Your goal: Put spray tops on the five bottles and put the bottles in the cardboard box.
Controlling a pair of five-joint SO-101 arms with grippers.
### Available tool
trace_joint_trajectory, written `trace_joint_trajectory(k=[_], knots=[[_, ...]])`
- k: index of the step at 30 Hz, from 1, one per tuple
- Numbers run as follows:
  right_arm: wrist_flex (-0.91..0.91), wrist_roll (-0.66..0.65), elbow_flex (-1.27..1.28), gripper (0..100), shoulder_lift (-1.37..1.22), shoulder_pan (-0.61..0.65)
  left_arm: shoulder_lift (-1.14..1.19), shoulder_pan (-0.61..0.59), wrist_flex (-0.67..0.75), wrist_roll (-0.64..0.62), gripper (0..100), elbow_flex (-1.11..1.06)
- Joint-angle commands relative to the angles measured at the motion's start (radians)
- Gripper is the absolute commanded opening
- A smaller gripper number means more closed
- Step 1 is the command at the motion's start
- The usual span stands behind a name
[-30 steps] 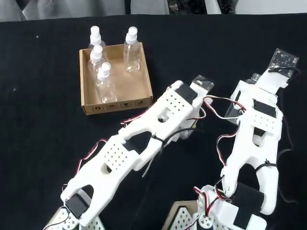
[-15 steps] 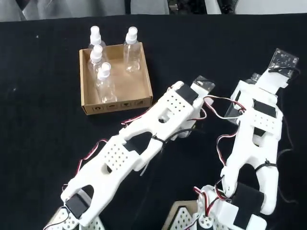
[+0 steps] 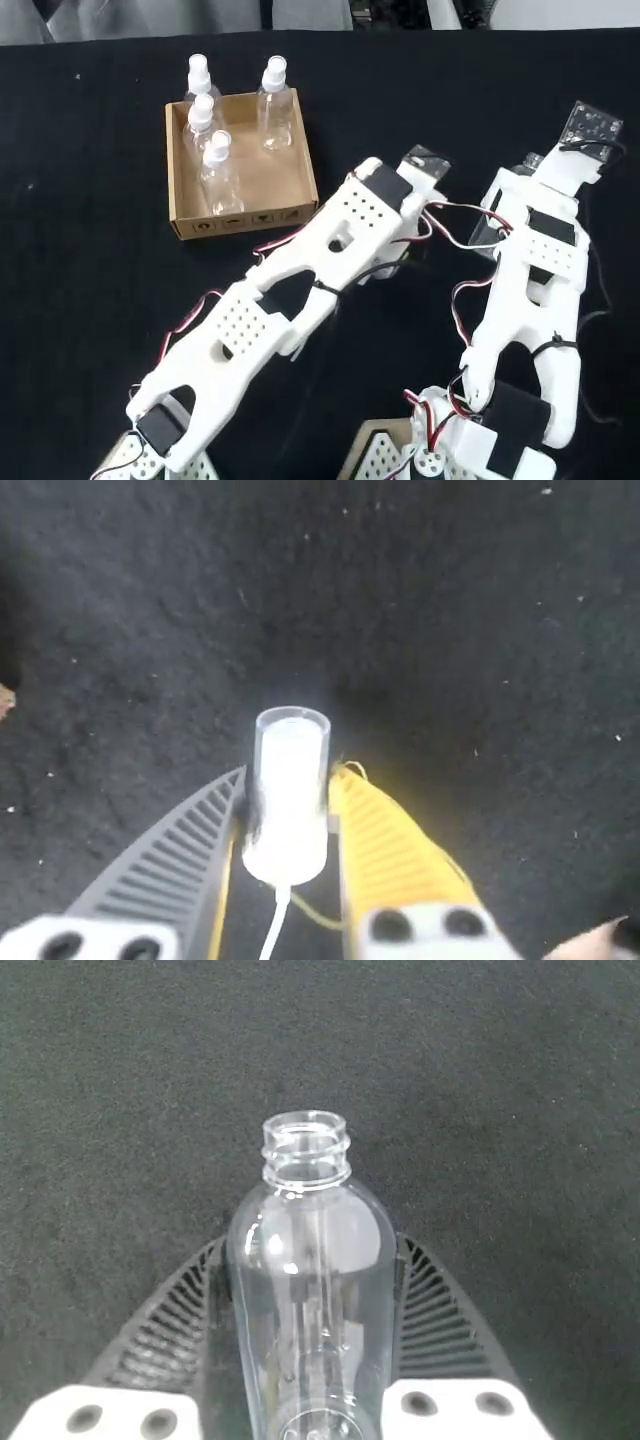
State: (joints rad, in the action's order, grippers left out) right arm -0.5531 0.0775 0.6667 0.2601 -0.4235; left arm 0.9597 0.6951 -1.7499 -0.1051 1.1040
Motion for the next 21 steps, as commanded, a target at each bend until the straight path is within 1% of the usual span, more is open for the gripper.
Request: trace_joint_trajectory(k=[1, 5, 12, 21], knots=[[0.028, 0.005, -0.065, 8.5, 0.068, 0.002, -0.086, -0.022, -0.012, -0.006, 3, 0.050], [0.028, 0.005, -0.065, 8.5, 0.068, 0.005, -0.176, -0.027, -0.012, -0.006, 3, -0.025], [0.028, 0.005, -0.065, 8.5, 0.067, 0.008, -0.338, -0.081, -0.011, -0.006, 3, -0.137], [0.028, 0.005, -0.065, 8.5, 0.067, 0.009, -0.454, -0.082, -0.009, -0.005, 3, -0.229]])
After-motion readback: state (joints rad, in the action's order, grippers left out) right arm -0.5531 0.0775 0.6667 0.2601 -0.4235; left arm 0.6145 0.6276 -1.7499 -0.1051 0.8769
